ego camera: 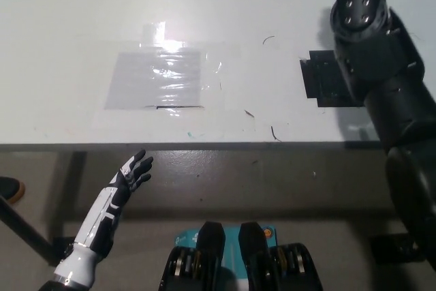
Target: The robot uses it right hand to pick up an extended orange duster kept in the middle of the desk and presses its handle against the desk to collapse it
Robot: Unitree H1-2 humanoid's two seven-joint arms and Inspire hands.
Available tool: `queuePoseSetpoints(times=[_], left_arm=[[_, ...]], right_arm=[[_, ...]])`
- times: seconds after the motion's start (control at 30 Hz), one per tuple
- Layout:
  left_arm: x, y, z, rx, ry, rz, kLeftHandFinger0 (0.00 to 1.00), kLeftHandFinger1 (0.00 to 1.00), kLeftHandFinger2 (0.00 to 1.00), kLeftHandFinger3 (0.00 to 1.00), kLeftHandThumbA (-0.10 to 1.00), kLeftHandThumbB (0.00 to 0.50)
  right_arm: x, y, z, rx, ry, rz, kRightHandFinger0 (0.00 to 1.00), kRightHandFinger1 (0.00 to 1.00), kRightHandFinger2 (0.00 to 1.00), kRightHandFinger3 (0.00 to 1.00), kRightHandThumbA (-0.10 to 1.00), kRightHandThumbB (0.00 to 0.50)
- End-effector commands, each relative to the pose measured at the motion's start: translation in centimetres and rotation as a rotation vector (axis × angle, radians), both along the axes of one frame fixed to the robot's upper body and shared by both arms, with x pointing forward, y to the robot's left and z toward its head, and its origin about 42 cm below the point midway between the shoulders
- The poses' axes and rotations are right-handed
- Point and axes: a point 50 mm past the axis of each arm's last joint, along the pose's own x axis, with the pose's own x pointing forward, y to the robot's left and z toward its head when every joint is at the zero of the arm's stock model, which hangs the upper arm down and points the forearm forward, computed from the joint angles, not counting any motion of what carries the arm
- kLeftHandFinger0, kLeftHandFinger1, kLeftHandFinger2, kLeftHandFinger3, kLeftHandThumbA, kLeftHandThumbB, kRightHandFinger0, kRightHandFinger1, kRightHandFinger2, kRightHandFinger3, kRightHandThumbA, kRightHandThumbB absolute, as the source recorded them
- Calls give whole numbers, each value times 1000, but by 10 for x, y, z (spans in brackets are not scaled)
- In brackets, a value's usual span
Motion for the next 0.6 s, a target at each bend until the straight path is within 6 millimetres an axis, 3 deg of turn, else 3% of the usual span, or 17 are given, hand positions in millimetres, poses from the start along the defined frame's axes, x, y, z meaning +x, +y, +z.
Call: queuePoseSetpoints(times=[0.0,0.3,0.43,0.57], left_arm=[[-1,5,8,10,-54,-6,1000,1000,1000,1000,1000,165],[-1,3,6,5,-56,-10,1000,1000,1000,1000,1000,164],[2,3,9,12,-62,-14,1000,1000,1000,1000,1000,171],[3,4,10,16,-62,-15,1000,1000,1000,1000,1000,170]], right_arm=[[-8,-3,40,150,-245,-107,0,76,491,558,-100,73],[-9,-7,19,257,-200,-125,0,53,422,515,-100,85],[-12,-10,8,257,-201,-149,0,18,366,414,-100,101],[-13,-13,-10,271,-167,-160,0,0,321,392,-100,94]])
